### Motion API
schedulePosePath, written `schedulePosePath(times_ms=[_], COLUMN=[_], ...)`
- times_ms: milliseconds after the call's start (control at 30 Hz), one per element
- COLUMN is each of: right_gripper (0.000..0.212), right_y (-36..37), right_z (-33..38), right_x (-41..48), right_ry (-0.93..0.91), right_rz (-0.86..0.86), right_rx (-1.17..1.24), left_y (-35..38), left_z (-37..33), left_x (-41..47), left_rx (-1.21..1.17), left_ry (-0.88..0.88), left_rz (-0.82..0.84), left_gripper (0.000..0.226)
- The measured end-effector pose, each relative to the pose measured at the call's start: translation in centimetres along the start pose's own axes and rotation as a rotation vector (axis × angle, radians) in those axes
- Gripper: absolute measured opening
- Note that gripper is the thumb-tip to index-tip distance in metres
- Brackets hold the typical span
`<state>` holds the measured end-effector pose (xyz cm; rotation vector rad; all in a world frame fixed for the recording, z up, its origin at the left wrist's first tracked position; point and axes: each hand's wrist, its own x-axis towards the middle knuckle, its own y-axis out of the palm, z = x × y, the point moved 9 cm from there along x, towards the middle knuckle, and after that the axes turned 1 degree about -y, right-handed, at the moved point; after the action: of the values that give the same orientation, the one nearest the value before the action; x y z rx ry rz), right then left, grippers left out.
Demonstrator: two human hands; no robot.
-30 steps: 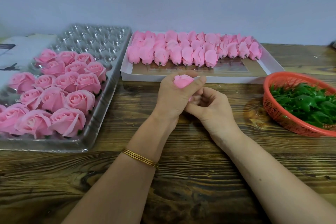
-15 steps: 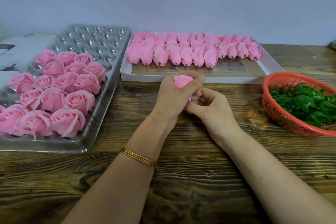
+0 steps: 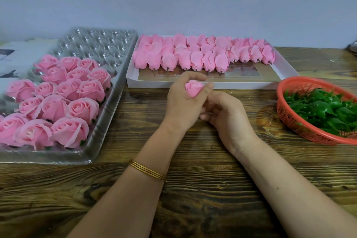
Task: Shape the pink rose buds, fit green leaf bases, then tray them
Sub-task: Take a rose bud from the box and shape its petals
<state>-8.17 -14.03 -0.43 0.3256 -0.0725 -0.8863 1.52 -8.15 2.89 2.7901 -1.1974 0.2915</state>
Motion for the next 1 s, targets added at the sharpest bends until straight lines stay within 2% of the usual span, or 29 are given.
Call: schedulePosePath(times_ms=[133,233,267,367,400,500,633,1000], right_gripper=[0.016,0.049,0.051,0.018,0.015,0.03,0.009,0.012], right_y=[-1.0,-0.7,-0.5,-0.6,-0.6,-0.5,-0.2,-0.4], right_z=[0.0,0.1,0.1,-0.1,0.0,0.0,0.0,0.2], right_x=[0.2,0.1,0.0,0.0,0.0,-0.1,-0.2,-0.4], right_ry=[0.015,0.032,0.037,0.024,0.024,0.037,0.037,0.014], right_rz=[-0.084,-0.087,-0.084,-0.073,-0.071,-0.069,-0.048,-0.095], right_rx=[0.076,0.073,0.081,0.096,0.095,0.088,0.068,-0.003], left_y=[0.5,1.3,1.5,2.0,2.0,1.9,2.0,1.6], left_z=[0.0,-0.2,-0.2,0.1,0.1,0.2,0.3,0.5], left_x=[-0.2,-0.5,-0.6,-0.8,-0.8,-0.8,-0.8,-0.7], left_rx=[0.106,0.163,0.191,0.227,0.235,0.252,0.262,0.262], left_ry=[0.028,0.067,0.08,0.08,0.078,0.074,0.074,0.049], left_rz=[0.046,0.106,0.124,0.151,0.152,0.15,0.156,0.115], left_gripper=[0.025,0.023,0.024,0.03,0.032,0.034,0.035,0.024])
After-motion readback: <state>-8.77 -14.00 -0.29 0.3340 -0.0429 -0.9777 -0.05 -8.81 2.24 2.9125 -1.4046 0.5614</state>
